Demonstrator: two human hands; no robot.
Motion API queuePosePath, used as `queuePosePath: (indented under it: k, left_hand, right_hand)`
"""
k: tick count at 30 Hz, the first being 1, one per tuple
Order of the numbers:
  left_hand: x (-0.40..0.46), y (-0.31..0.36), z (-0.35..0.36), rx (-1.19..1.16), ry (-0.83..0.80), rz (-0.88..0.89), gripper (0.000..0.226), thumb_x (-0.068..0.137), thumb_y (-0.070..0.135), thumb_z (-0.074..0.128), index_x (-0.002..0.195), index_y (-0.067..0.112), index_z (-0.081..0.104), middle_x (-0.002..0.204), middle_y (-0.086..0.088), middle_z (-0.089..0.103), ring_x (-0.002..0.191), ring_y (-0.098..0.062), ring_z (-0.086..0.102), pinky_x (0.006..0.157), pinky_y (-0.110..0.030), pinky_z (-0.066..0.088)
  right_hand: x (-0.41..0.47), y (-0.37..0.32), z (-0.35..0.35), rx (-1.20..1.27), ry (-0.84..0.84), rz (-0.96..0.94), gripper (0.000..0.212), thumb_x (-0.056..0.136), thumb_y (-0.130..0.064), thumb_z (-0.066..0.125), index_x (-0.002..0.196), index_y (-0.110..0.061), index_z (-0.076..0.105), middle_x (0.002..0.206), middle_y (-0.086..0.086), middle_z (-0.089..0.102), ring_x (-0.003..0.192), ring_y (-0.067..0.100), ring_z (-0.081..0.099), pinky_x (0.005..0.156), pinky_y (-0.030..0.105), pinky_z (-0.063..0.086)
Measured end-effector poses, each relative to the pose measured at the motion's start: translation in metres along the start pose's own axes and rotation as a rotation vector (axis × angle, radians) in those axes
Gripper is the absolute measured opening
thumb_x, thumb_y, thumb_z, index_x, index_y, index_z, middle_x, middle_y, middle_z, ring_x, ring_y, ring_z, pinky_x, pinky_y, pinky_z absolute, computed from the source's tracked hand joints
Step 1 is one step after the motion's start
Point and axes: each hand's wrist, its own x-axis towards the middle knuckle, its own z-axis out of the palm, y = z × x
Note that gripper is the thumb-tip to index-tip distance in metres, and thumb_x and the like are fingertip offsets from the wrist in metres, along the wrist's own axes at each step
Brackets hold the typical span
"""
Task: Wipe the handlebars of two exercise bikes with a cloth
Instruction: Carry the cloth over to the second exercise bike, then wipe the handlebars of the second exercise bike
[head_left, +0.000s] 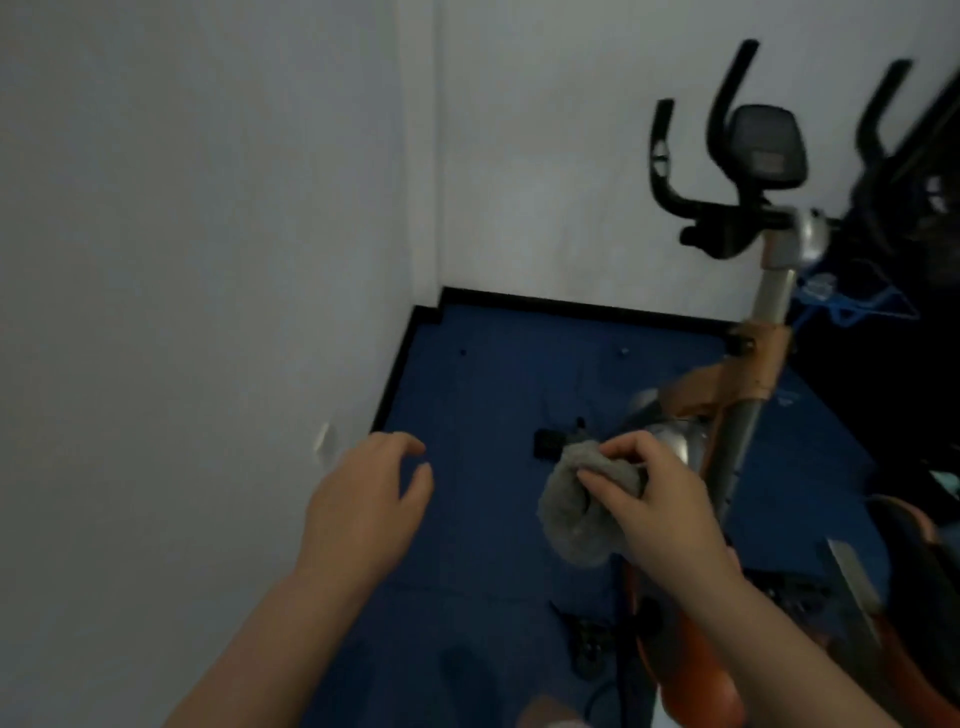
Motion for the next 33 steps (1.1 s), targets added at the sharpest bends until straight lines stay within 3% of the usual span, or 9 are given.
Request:
queuePosePath:
  k: [9,16,25,33]
  left_hand:
    - [0.053,0.041,0.051,-0.080,-0.215,0.244,0.025,0.091,0.038,0.047,0.114,0.031,0.055,0.114,0.019,0.055,0.100,-0.003,0.055,0.082,-0.027,0.047]
    - [0.120,0.078,0.085,-0.029,-0.253,0.331,0.026,0.092,0.039,0.047,0.115,0.031,0.055,0.113,0.019,0.055,0.095,-0.001,0.054,0.079,-0.024,0.047]
    - [0.218,0.184,0.134,-0.030,-0.245,0.454,0.027,0.092,0.040,0.046,0.116,0.033,0.055,0.115,0.022,0.054,0.097,0.000,0.054,0.081,-0.027,0.049]
    - [0.293,0.213,0.164,-0.017,-0.311,0.437,0.026,0.091,0.042,0.045,0.115,0.035,0.054,0.115,0.023,0.052,0.098,0.000,0.053,0.082,-0.028,0.050]
  right_hand:
    - [0.018,0.021,-0.029,-0.141,0.217,0.134,0.015,0.081,-0.031,0.070,0.089,-0.032,0.058,0.093,-0.014,0.060,0.085,-0.001,0.057,0.071,0.023,0.051]
    - [0.068,0.052,-0.041,-0.098,0.250,0.191,0.016,0.081,-0.031,0.070,0.088,-0.034,0.057,0.094,-0.016,0.058,0.087,-0.004,0.054,0.067,0.013,0.043]
    - [0.168,0.092,-0.101,-0.083,0.306,0.204,0.017,0.080,-0.031,0.072,0.087,-0.034,0.056,0.094,-0.017,0.056,0.088,-0.013,0.050,0.067,0.006,0.042]
    - [0.252,0.108,-0.124,-0.080,0.338,0.237,0.019,0.079,-0.031,0.073,0.087,-0.035,0.056,0.096,-0.019,0.056,0.088,-0.011,0.052,0.067,0.002,0.041]
